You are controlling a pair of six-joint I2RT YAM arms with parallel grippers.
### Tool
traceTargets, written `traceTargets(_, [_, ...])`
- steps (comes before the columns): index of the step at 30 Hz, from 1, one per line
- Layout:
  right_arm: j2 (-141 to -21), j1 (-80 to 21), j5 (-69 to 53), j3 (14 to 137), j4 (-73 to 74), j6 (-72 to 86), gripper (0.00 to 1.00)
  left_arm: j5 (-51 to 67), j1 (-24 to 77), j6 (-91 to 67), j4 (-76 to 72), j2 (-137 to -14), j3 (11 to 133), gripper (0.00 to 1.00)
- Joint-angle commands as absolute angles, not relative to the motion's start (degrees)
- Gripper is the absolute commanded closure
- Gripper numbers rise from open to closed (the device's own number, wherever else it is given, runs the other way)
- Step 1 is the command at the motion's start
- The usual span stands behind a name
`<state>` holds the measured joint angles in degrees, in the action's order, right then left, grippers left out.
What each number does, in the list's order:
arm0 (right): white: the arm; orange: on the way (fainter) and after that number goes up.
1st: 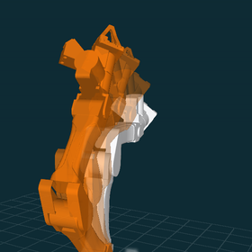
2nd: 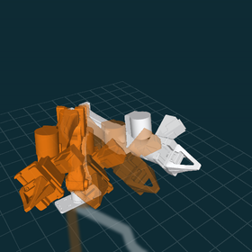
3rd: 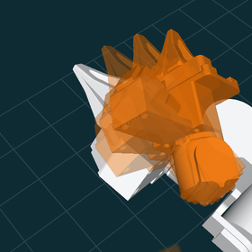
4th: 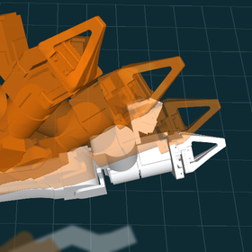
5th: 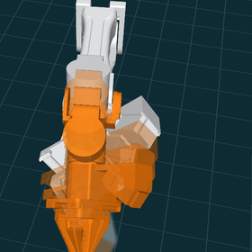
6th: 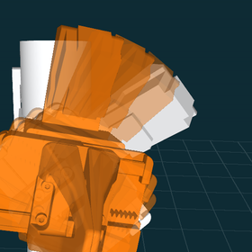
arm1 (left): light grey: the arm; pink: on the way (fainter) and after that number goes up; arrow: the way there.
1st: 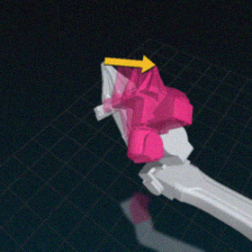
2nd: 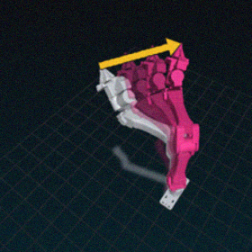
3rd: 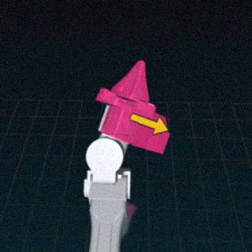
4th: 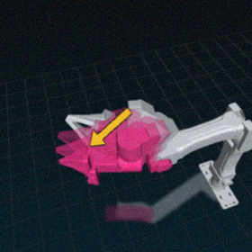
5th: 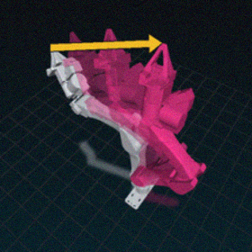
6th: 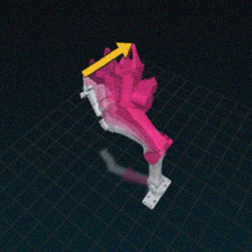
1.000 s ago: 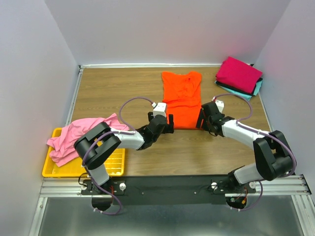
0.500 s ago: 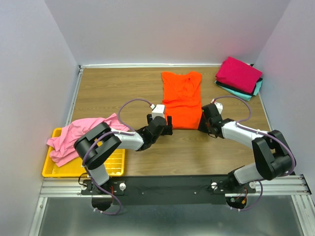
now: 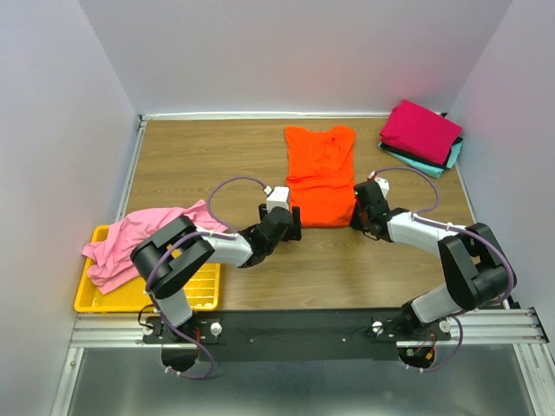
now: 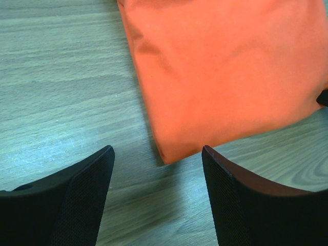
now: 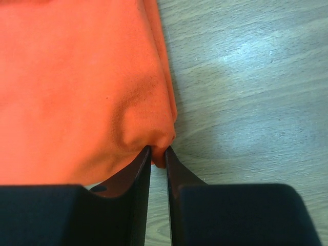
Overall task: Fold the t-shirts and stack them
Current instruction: Fold the tshirt
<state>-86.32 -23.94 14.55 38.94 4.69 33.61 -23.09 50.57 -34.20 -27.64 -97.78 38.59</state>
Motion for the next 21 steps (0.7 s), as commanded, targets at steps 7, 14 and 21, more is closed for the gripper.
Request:
traceTargets(7, [-88.1,-24.3,12.8,38.1,7.2,33.4,0.77,-22.9,50.3,-35.3,-28.1,-100.3,38.9,0.35])
traceTargets(14, [-87.6,-24.4,12.8,37.9,7.2,33.4,0.77,-21.8,50.3,-35.0,-28.3,-102.7,40.3,0.41])
traceTargets(21, [-88.2,-24.4,12.4,38.3,7.2,33.4,0.8,-21.0,50.3,-35.5,-29.3,-105.5,40.4,0.66])
